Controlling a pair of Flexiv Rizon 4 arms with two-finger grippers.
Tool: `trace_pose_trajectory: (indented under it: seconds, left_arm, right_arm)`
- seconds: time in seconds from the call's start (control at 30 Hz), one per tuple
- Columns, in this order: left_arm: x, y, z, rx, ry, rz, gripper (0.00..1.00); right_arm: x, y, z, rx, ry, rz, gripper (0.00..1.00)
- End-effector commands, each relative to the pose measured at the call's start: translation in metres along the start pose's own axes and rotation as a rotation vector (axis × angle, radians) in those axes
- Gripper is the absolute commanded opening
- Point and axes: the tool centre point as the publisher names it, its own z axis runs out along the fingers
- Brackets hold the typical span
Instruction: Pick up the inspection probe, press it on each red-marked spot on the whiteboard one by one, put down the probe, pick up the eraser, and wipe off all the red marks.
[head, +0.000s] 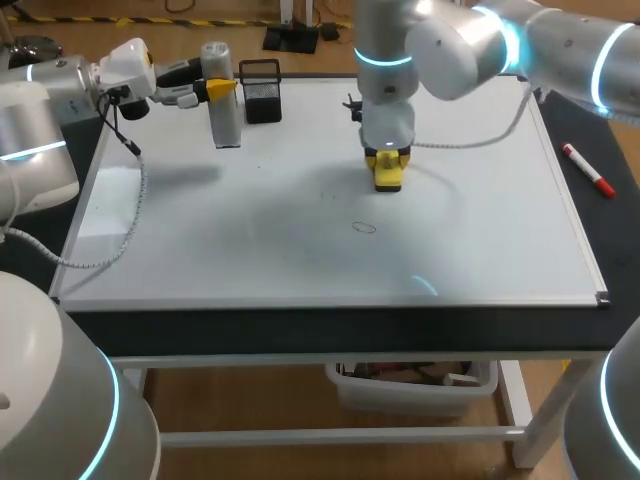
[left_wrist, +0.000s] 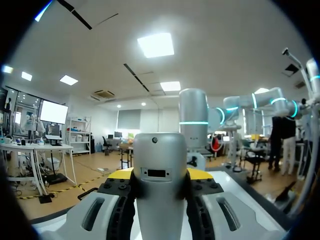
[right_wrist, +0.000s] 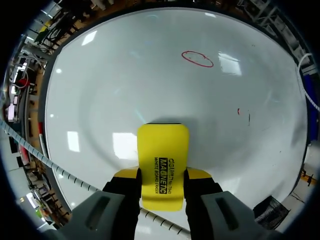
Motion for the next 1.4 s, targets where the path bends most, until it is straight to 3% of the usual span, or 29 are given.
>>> trace_pose_trajectory:
  seconds: [0.03, 0.5, 0.77, 1.4]
  left_arm:
    - [0.001, -0.001, 0.001, 0.000, -0.004, 0.003, 0.00]
    - [0.001, -0.001, 0.001, 0.000, -0.004, 0.003, 0.00]
    - [0.001, -0.001, 0.001, 0.000, -0.004, 0.003, 0.00]
    - [0.001, -0.001, 0.001, 0.000, -0.004, 0.003, 0.00]
  right_arm:
    - [0.018, 0.004, 0.004, 0.011, -0.005, 0.011, 0.00]
    - [0.043, -0.003, -0.027, 0.051, -0.027, 0.069, 0.00]
    - [0.074, -0.011, -0.043, 0.074, -0.009, 0.118, 0.00]
    - [0.147, -0.037, -0.050, 0.056, -0.003, 0.269, 0.00]
